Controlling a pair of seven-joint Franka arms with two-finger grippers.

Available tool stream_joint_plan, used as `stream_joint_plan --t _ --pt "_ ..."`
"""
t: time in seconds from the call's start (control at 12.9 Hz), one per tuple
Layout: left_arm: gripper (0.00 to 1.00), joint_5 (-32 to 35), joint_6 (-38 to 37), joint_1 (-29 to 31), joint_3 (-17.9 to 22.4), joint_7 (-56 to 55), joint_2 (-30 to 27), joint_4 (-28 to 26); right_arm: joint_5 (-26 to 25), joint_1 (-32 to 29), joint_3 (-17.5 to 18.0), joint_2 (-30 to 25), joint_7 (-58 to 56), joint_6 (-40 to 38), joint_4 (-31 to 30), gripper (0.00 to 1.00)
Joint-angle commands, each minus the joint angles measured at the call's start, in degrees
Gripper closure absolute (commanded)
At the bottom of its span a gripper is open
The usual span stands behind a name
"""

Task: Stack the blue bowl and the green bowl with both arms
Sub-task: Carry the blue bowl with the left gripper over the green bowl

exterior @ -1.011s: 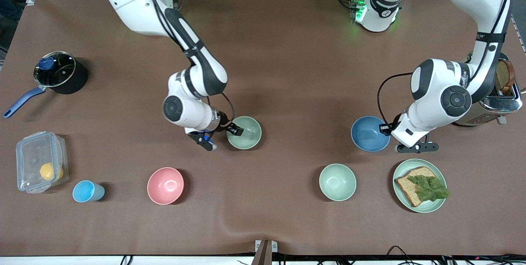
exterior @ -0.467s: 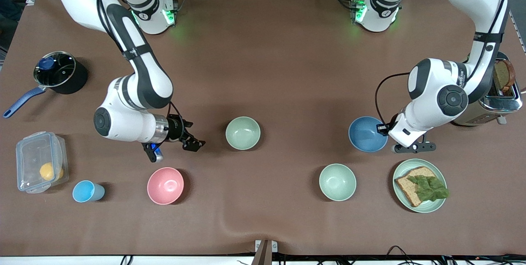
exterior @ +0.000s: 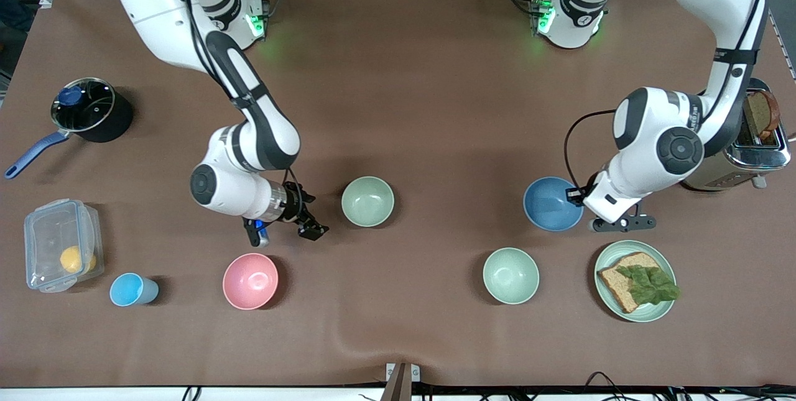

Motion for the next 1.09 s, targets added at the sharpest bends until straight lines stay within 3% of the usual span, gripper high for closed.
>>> stream_joint_plan --t 0.0,0.47,0.78,1.01 --pt "1.00 -0.8 -1.4 -3.8 -0.1 -6.2 -0.1 1.7 0.9 0.1 0.0 1.4 1.9 0.3 1.6 0.00" --pt "1.00 -5.8 -2.9 -16.4 0.0 -27.0 3.4 9.4 0.3 2.3 0.0 2.4 5.0 3.2 2.1 0.00" --pt "1.00 -5.8 -2.9 -24.7 0.0 -43.0 12.1 20.0 0.2 2.6 0.0 2.7 5.0 3.3 2.1 0.00" --pt "1.00 -5.8 -2.7 -29.1 -0.1 -47.3 16.3 24.9 0.0 2.6 0.0 2.9 5.0 3.7 2.1 0.00"
